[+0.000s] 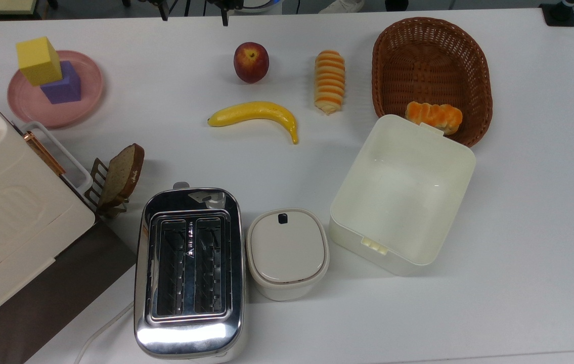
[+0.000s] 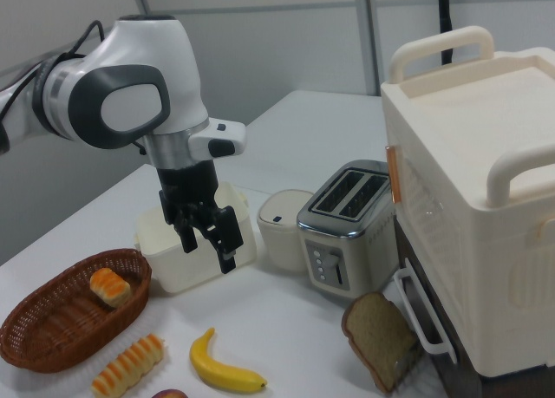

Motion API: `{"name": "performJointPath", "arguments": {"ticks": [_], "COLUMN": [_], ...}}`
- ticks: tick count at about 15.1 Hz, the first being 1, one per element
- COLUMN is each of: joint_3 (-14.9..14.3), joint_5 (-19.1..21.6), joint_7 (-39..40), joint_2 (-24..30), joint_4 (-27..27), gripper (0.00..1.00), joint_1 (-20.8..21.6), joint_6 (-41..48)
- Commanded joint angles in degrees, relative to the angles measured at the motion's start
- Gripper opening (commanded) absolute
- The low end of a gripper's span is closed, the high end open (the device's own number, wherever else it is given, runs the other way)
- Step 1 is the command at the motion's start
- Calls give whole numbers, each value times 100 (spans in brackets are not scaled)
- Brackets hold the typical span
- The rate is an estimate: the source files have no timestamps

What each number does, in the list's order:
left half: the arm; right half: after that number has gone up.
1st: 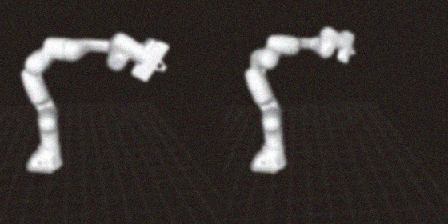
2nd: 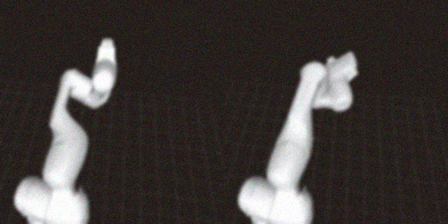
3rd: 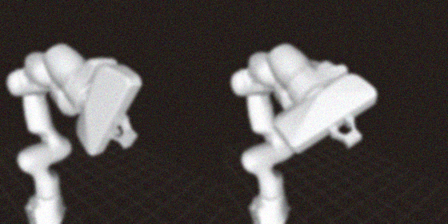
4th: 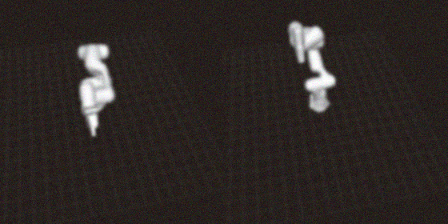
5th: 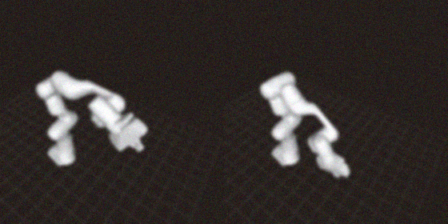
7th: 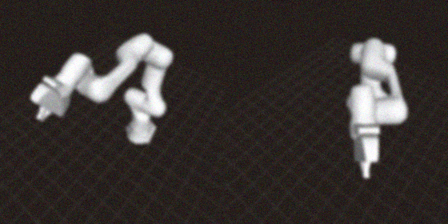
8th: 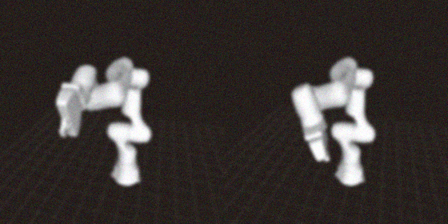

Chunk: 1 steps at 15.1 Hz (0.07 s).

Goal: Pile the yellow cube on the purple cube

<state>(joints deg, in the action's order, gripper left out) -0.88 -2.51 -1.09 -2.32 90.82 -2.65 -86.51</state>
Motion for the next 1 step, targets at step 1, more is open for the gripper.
{"name": "performJointPath", "arguments": {"ticks": [1], "joint_3": [-27], "joint_5": [-65], "joint_7": [-304], "joint_2": [56], "joint_4": [94], "gripper": [100], "joint_1": [80], "joint_6": [-244]}}
